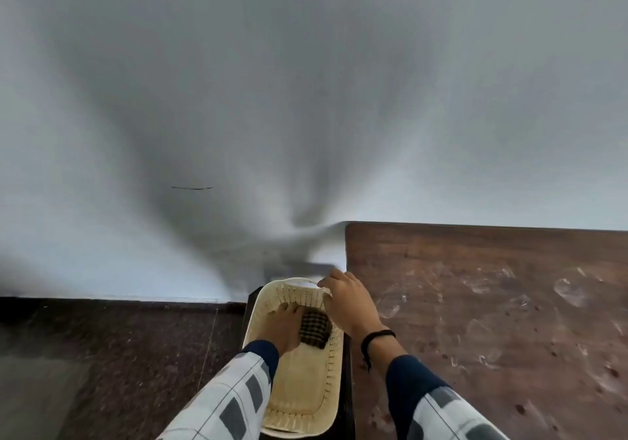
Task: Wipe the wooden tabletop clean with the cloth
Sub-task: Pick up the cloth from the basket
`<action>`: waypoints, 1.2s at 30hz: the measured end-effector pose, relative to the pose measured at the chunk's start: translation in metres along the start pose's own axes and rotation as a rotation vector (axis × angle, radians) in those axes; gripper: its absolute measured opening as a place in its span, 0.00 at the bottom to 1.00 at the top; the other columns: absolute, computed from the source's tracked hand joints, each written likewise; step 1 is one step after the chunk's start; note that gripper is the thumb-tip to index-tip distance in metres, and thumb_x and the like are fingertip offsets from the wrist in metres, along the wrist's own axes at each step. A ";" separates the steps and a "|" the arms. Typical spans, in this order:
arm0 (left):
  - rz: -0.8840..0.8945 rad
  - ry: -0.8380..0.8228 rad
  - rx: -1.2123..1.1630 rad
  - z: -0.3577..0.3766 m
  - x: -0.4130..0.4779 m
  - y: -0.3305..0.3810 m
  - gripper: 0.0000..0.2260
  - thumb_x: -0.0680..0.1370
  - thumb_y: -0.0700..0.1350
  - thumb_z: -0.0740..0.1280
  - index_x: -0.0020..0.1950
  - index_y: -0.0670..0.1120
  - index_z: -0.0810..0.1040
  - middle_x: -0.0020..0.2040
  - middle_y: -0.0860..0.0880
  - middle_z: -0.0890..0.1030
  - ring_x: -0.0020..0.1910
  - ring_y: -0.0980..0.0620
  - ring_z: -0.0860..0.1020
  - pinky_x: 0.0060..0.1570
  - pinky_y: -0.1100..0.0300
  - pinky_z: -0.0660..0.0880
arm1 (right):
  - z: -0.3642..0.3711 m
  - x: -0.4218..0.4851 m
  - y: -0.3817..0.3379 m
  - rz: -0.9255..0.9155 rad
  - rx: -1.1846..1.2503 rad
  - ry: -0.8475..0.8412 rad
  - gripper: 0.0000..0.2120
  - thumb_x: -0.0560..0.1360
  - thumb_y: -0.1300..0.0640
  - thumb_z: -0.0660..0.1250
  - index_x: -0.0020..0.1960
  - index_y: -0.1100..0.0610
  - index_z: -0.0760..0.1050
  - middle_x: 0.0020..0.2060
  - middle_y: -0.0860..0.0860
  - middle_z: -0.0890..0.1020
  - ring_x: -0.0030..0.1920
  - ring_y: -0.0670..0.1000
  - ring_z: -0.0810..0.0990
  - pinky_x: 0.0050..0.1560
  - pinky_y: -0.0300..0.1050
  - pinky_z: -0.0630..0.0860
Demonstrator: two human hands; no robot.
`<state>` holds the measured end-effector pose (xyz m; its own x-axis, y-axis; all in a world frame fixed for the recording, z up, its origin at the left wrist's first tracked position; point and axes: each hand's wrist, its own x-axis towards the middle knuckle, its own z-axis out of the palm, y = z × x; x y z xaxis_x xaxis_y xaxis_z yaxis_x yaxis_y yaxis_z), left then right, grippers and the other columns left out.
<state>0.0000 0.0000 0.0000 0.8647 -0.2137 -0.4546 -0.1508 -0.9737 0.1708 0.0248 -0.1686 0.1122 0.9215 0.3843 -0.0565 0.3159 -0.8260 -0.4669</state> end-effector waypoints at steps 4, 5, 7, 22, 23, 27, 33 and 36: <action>-0.030 -0.047 0.089 0.014 0.023 -0.007 0.26 0.80 0.45 0.63 0.78 0.47 0.62 0.77 0.47 0.64 0.74 0.45 0.65 0.67 0.48 0.71 | 0.005 0.004 0.013 0.015 0.020 0.045 0.14 0.79 0.62 0.64 0.63 0.54 0.80 0.56 0.48 0.80 0.56 0.51 0.75 0.58 0.46 0.73; -0.032 -0.061 0.102 0.019 0.029 -0.008 0.26 0.81 0.45 0.62 0.78 0.47 0.61 0.78 0.47 0.64 0.75 0.45 0.64 0.68 0.47 0.70 | 0.008 0.004 0.017 0.010 0.022 0.067 0.13 0.79 0.62 0.65 0.61 0.55 0.81 0.55 0.48 0.80 0.55 0.52 0.75 0.57 0.47 0.75; -0.033 -0.066 0.105 0.032 0.036 -0.009 0.26 0.82 0.45 0.62 0.79 0.48 0.60 0.78 0.47 0.63 0.75 0.45 0.64 0.69 0.48 0.70 | 0.013 0.004 0.025 0.002 0.034 0.113 0.11 0.77 0.63 0.67 0.58 0.56 0.82 0.51 0.49 0.81 0.51 0.53 0.76 0.53 0.49 0.77; -0.015 -0.079 -0.020 0.034 0.032 -0.011 0.10 0.83 0.45 0.59 0.63 0.46 0.74 0.63 0.47 0.78 0.59 0.46 0.78 0.54 0.56 0.73 | 0.009 0.000 0.023 0.016 0.125 0.221 0.08 0.78 0.62 0.67 0.54 0.55 0.83 0.49 0.47 0.82 0.50 0.49 0.75 0.49 0.42 0.75; 0.010 -0.101 -0.061 0.025 0.028 -0.012 0.09 0.82 0.45 0.60 0.60 0.46 0.74 0.59 0.47 0.80 0.58 0.46 0.78 0.51 0.58 0.72 | 0.006 -0.001 0.023 0.027 0.127 0.222 0.08 0.78 0.62 0.67 0.55 0.55 0.83 0.49 0.46 0.82 0.50 0.48 0.75 0.49 0.40 0.73; 0.084 -0.186 -0.231 -0.042 0.005 -0.013 0.10 0.78 0.40 0.66 0.59 0.45 0.76 0.55 0.47 0.80 0.56 0.46 0.78 0.49 0.60 0.70 | -0.014 -0.012 0.021 0.094 0.164 0.192 0.11 0.79 0.60 0.67 0.59 0.54 0.81 0.50 0.46 0.80 0.52 0.46 0.74 0.52 0.39 0.73; 0.227 -0.238 -0.363 -0.171 -0.024 0.011 0.13 0.74 0.40 0.73 0.56 0.49 0.76 0.52 0.51 0.80 0.49 0.52 0.80 0.44 0.61 0.74 | -0.047 -0.037 0.029 0.252 0.385 0.014 0.27 0.76 0.50 0.74 0.72 0.49 0.72 0.63 0.45 0.75 0.65 0.47 0.72 0.67 0.44 0.71; 0.299 -0.212 -0.356 -0.213 -0.033 0.043 0.14 0.73 0.40 0.73 0.56 0.50 0.77 0.54 0.50 0.81 0.52 0.50 0.81 0.51 0.52 0.78 | -0.065 -0.053 0.038 0.259 0.677 -0.113 0.40 0.70 0.43 0.78 0.77 0.48 0.64 0.67 0.41 0.73 0.68 0.44 0.72 0.69 0.45 0.70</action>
<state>0.0666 -0.0184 0.2087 0.6872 -0.5259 -0.5013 -0.1721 -0.7882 0.5909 0.0030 -0.2470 0.1544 0.9072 0.2815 -0.3128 -0.1517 -0.4745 -0.8671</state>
